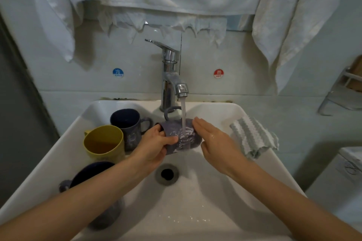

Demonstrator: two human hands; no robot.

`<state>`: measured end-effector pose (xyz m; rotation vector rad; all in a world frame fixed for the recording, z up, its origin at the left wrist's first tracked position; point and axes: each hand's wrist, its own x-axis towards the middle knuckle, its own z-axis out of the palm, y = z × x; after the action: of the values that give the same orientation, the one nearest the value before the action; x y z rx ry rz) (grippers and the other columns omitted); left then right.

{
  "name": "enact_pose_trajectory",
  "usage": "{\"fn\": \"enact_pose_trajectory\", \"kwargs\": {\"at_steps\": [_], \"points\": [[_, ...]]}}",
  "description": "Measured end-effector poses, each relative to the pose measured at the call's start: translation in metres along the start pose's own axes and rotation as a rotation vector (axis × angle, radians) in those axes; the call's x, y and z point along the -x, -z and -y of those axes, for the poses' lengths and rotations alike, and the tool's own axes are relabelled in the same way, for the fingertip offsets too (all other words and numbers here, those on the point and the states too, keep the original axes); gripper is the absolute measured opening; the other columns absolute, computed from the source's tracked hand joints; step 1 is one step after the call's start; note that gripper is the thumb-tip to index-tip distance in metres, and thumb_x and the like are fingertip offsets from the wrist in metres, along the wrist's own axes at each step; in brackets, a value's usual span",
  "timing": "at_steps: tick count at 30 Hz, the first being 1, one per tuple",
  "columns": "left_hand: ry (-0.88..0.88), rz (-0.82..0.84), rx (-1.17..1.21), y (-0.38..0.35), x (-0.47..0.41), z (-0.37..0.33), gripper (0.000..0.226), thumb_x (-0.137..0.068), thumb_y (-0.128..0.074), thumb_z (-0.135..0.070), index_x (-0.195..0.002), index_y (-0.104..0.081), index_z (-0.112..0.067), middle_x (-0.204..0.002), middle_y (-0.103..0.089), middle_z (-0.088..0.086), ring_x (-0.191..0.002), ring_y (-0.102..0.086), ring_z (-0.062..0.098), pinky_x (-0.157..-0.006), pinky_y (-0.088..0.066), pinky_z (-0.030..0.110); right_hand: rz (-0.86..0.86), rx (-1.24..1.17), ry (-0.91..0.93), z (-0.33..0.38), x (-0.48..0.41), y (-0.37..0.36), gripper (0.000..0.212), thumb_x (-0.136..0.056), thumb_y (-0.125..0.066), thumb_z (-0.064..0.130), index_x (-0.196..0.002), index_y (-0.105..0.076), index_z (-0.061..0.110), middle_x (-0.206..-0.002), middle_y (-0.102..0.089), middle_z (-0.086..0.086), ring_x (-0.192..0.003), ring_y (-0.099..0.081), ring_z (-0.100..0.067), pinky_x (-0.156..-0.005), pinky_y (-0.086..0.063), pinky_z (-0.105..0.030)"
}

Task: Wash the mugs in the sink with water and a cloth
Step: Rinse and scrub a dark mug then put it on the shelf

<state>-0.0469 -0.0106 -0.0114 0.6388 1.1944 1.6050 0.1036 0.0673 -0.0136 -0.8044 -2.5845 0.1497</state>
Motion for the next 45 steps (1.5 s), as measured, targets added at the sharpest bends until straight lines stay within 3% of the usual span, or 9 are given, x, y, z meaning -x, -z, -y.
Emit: {"fn": "enact_pose_trajectory", "kwargs": {"at_steps": [3, 6, 9, 14, 27, 33, 38, 42, 45], "points": [[-0.003, 0.042, -0.036, 0.002, 0.002, 0.000, 0.036, -0.082, -0.051, 0.014, -0.112, -0.055, -0.006, -0.102, -0.066, 0.010, -0.094, -0.063, 0.023, -0.072, -0.050, 0.029, 0.017, -0.098, 0.157, 0.014, 0.003, -0.009, 0.055, -0.082, -0.039, 0.003, -0.136, -0.046, 0.004, -0.143, -0.044, -0.013, -0.131, -0.042, -0.022, -0.107, -0.026, -0.022], [-0.008, 0.042, -0.031, 0.003, 0.002, 0.000, 0.036, -0.082, -0.052, 0.014, -0.111, -0.056, -0.007, -0.101, -0.067, 0.010, -0.095, -0.063, 0.024, -0.076, -0.051, 0.032, 0.031, -0.115, 0.136, 0.013, -0.002, -0.007, 0.055, -0.088, -0.040, 0.004, -0.143, -0.037, 0.011, -0.148, -0.037, -0.007, -0.136, -0.036, -0.021, -0.109, -0.026, -0.024], [-0.001, 0.028, -0.029, 0.001, 0.001, 0.002, 0.039, -0.080, -0.053, 0.015, -0.109, -0.055, -0.011, -0.104, -0.066, 0.008, -0.098, -0.062, 0.025, -0.078, -0.051, 0.034, 0.020, -0.004, 0.027, 0.000, -0.001, -0.003, 0.056, -0.095, -0.041, 0.008, -0.148, -0.025, 0.017, -0.154, -0.026, 0.000, -0.141, -0.026, -0.016, -0.112, -0.016, -0.019], [-0.051, 0.101, -0.079, 0.004, 0.005, -0.002, 0.031, -0.083, -0.053, 0.010, -0.107, -0.059, -0.010, -0.101, -0.069, 0.009, -0.097, -0.065, 0.023, -0.073, -0.054, 0.027, 0.089, -0.111, 0.239, 0.014, 0.003, -0.008, 0.064, -0.081, -0.038, 0.000, -0.142, -0.038, 0.022, -0.148, -0.028, 0.014, -0.139, -0.020, -0.002, -0.113, -0.012, -0.015], [-0.029, 0.065, -0.054, 0.000, 0.004, -0.005, 0.037, -0.081, -0.051, 0.016, -0.108, -0.056, -0.009, -0.097, -0.068, 0.005, -0.092, -0.065, 0.021, -0.077, -0.053, 0.029, -0.057, -0.043, 0.143, -0.004, -0.003, 0.003, 0.052, -0.081, -0.035, 0.007, -0.127, -0.059, 0.013, -0.132, -0.056, -0.003, -0.122, -0.054, -0.025, -0.105, -0.040, -0.040], [-0.031, 0.082, -0.062, 0.002, 0.004, -0.005, 0.033, -0.082, -0.050, 0.016, -0.105, -0.057, -0.007, -0.095, -0.067, 0.008, -0.092, -0.064, 0.021, -0.079, -0.053, 0.030, -0.005, -0.033, 0.261, 0.004, -0.002, -0.002, 0.051, -0.084, -0.036, 0.012, -0.130, -0.055, 0.020, -0.137, -0.051, 0.004, -0.129, -0.044, -0.015, -0.107, -0.025, -0.026], [-0.011, 0.045, -0.047, -0.002, 0.004, -0.006, 0.036, -0.081, -0.050, 0.019, -0.101, -0.056, -0.011, -0.095, -0.067, 0.004, -0.089, -0.064, 0.019, -0.075, -0.054, 0.029, -0.015, -0.190, -0.092, -0.001, -0.012, 0.004, 0.046, -0.092, -0.048, 0.010, -0.136, -0.048, 0.021, -0.144, -0.045, 0.004, -0.132, -0.041, -0.015, -0.102, -0.024, -0.014], [-0.022, 0.075, -0.085, -0.002, 0.006, -0.005, 0.041, -0.080, -0.052, 0.017, -0.107, -0.055, -0.014, -0.102, -0.068, 0.004, -0.098, -0.064, 0.021, -0.077, -0.052, 0.030, 0.017, -0.510, -0.235, 0.015, -0.029, 0.009, 0.040, -0.087, -0.061, 0.018, -0.127, -0.054, 0.016, -0.107, -0.059, 0.004, -0.090, -0.052, -0.006, -0.074, -0.040, -0.014], [-0.047, 0.080, -0.084, -0.001, 0.006, -0.005, 0.042, -0.080, -0.051, 0.018, -0.108, -0.056, -0.013, -0.102, -0.068, 0.006, -0.097, -0.065, 0.020, -0.075, -0.053, 0.028, 0.014, -0.560, -0.234, 0.018, -0.036, 0.003, 0.032, -0.079, -0.067, 0.017, -0.111, -0.061, 0.016, -0.094, -0.062, 0.004, -0.081, -0.057, -0.008, -0.074, -0.048, -0.022]]}}
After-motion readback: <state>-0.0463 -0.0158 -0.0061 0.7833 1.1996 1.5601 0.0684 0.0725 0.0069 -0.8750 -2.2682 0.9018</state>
